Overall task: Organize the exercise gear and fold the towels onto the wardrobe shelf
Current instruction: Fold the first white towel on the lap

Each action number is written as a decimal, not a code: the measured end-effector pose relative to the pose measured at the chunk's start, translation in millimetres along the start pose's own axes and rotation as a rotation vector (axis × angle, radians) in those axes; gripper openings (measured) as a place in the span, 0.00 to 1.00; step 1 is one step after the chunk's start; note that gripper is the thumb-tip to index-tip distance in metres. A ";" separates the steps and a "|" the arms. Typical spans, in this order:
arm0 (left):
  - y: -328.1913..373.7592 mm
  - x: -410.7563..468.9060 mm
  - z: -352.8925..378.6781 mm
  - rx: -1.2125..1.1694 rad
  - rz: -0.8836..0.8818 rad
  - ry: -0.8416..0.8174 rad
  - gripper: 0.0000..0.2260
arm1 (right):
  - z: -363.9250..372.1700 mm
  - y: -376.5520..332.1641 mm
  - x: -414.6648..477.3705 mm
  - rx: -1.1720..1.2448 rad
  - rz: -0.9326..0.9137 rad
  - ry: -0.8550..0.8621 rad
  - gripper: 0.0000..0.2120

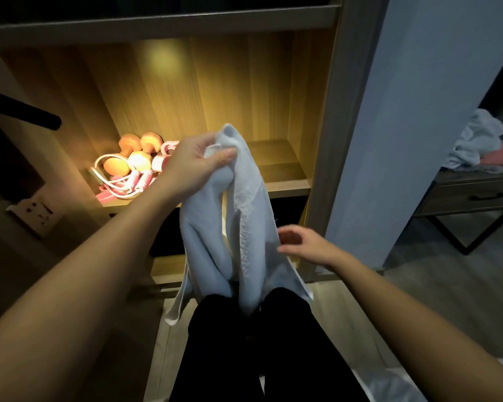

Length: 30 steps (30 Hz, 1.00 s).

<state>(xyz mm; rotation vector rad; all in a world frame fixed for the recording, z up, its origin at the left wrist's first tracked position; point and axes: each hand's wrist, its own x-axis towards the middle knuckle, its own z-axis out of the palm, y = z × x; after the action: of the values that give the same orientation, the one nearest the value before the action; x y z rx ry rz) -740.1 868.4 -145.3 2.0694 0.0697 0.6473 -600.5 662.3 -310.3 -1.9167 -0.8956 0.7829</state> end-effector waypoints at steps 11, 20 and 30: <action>-0.5 -15.7 0.7 0.103 -0.063 -0.206 0.07 | -8.8 -140.7 -2.2 0.258 -0.387 0.033 0.09; -20.2 -22.5 -7.9 0.293 -0.029 -0.055 0.06 | -18.7 -150.5 0.4 -0.179 -0.363 -0.105 0.10; -15.2 -19.2 -19.2 0.197 -0.102 -0.058 0.05 | -11.9 -151.5 -4.4 -0.242 -0.559 -0.253 0.11</action>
<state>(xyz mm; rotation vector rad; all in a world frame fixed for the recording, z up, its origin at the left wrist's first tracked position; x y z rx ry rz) -762.7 886.1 -157.4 2.2562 0.2126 0.5354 -636.2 710.4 -170.6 -1.6529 -1.6548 0.5981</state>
